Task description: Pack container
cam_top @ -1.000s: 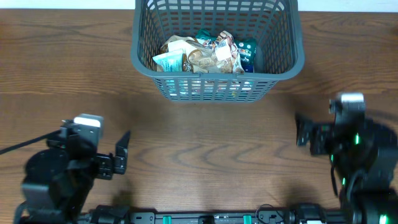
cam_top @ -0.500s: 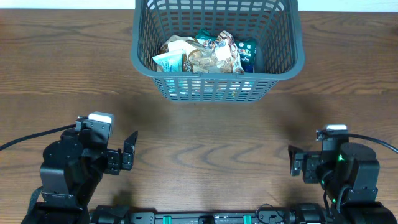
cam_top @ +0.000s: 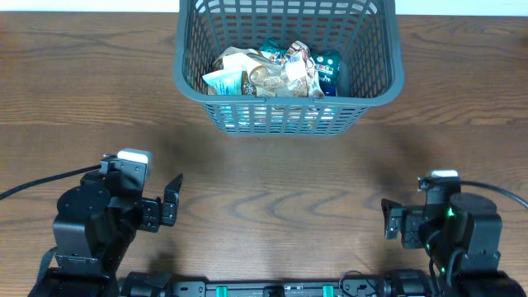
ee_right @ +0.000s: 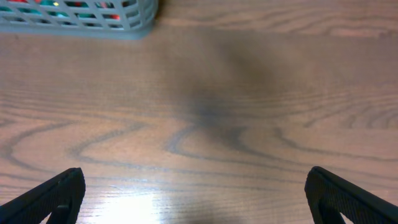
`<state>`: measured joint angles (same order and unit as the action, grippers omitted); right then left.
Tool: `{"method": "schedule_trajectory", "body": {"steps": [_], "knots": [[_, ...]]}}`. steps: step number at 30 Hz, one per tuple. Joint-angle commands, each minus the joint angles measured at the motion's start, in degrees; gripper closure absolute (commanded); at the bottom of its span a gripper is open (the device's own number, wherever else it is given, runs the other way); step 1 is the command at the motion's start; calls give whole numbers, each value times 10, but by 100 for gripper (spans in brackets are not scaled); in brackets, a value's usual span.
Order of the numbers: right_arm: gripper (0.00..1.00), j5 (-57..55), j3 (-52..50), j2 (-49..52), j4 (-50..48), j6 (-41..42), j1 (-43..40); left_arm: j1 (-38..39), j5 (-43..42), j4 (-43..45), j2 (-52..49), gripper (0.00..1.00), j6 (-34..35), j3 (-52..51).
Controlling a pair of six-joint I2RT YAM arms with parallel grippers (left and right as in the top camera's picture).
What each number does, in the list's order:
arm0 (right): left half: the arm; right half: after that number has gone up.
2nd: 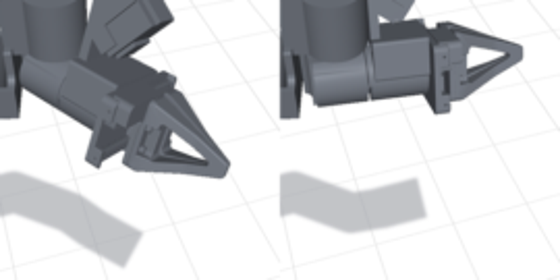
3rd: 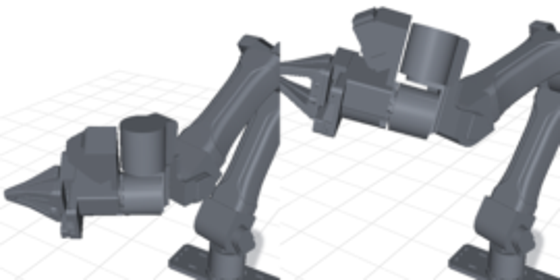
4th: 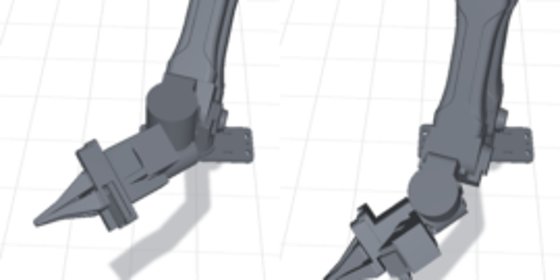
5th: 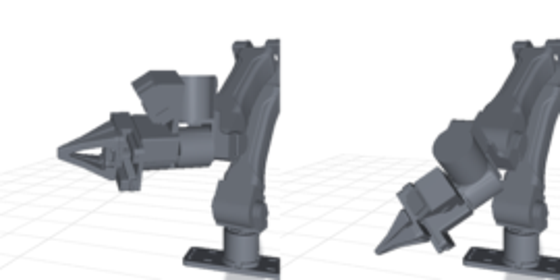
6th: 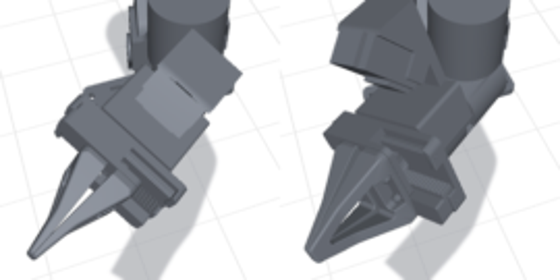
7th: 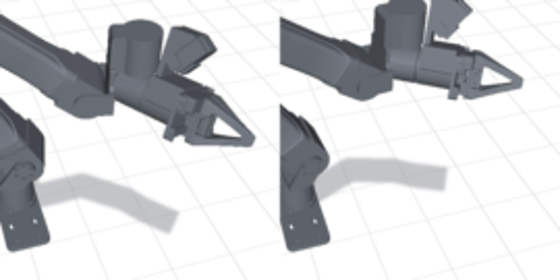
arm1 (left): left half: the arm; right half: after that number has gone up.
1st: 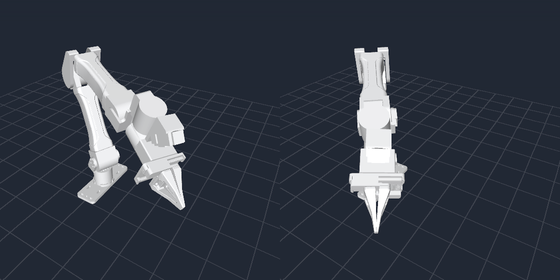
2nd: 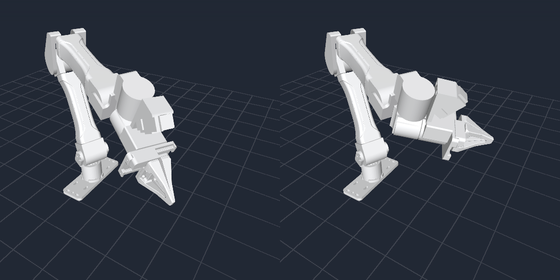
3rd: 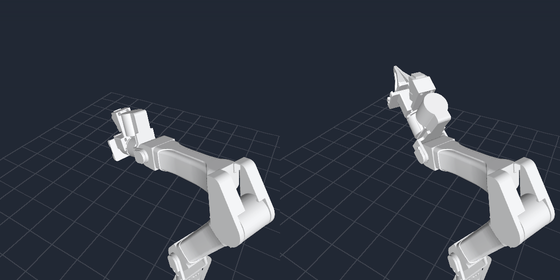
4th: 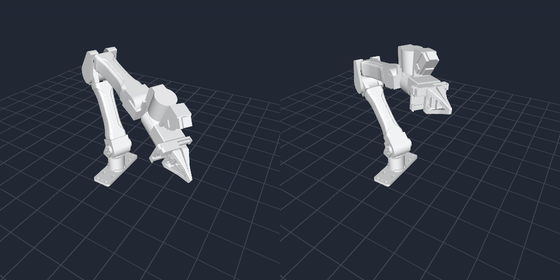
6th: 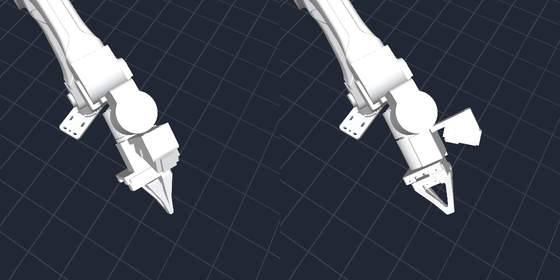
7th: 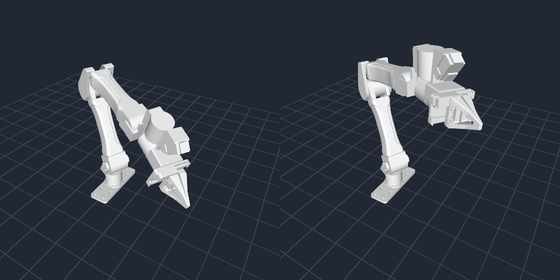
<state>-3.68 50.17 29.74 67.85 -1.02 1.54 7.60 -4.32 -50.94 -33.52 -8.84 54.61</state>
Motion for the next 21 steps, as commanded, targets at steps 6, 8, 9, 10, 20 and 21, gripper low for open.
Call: {"method": "schedule_trajectory", "body": {"steps": [6,8,9,10,20,21], "knots": [[1,53,-5,-193,-4,-3,16,-2,-6,0,3,1,-1,3],[1,68,-18,-247,-24,-3,16,-2,-6,0,3,1,-1,3],[1,68,-28,-266,-40,-3,16,-2,-6,0,3,1,-1,3],[1,67,-42,-282,-61,-3,15,-2,-6,0,3,1,-1,3],[1,0,-275,-294,-401,-21,18,-2,-6,0,3,1,-1,3],[1,1,-311,-294,-447,-21,20,-2,-6,0,3,1,-1,3]]}}
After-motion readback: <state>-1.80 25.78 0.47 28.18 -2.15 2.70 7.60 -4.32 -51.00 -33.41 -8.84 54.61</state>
